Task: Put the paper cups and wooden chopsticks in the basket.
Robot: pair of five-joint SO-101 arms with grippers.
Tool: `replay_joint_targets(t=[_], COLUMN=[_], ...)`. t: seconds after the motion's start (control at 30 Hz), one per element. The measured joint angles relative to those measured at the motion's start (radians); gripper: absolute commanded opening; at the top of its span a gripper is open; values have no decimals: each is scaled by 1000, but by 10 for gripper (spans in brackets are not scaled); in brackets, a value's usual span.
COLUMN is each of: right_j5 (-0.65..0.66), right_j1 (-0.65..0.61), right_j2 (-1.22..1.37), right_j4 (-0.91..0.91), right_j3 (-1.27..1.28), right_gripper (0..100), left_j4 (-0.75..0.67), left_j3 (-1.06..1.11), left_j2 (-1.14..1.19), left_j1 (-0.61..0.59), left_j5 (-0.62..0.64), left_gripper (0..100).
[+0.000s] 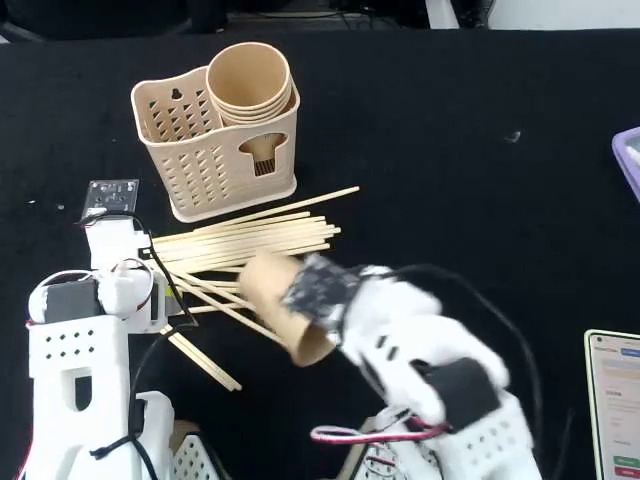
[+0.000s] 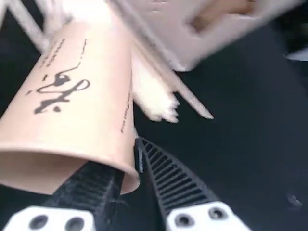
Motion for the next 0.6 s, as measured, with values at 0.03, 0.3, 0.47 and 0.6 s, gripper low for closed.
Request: replay_joint_targets(t=[0.03, 0.3, 0.47, 0.6], right_j5=[6, -23, -83, -92], right_j1=[41, 367, 532, 588], right_j2=[-2, 295, 615, 864], right_j4=[17, 32, 98, 210], right_j3=[-29, -123, -262, -430], right_gripper=[11, 11, 11, 15], left_j4=[0, 0, 0, 0], left_j3=[0, 0, 0, 0], left_j2=[0, 0, 0, 0], left_j1=[0, 0, 0, 0], left_j5=[2, 3, 3, 3], left_gripper=[248, 248, 246, 246])
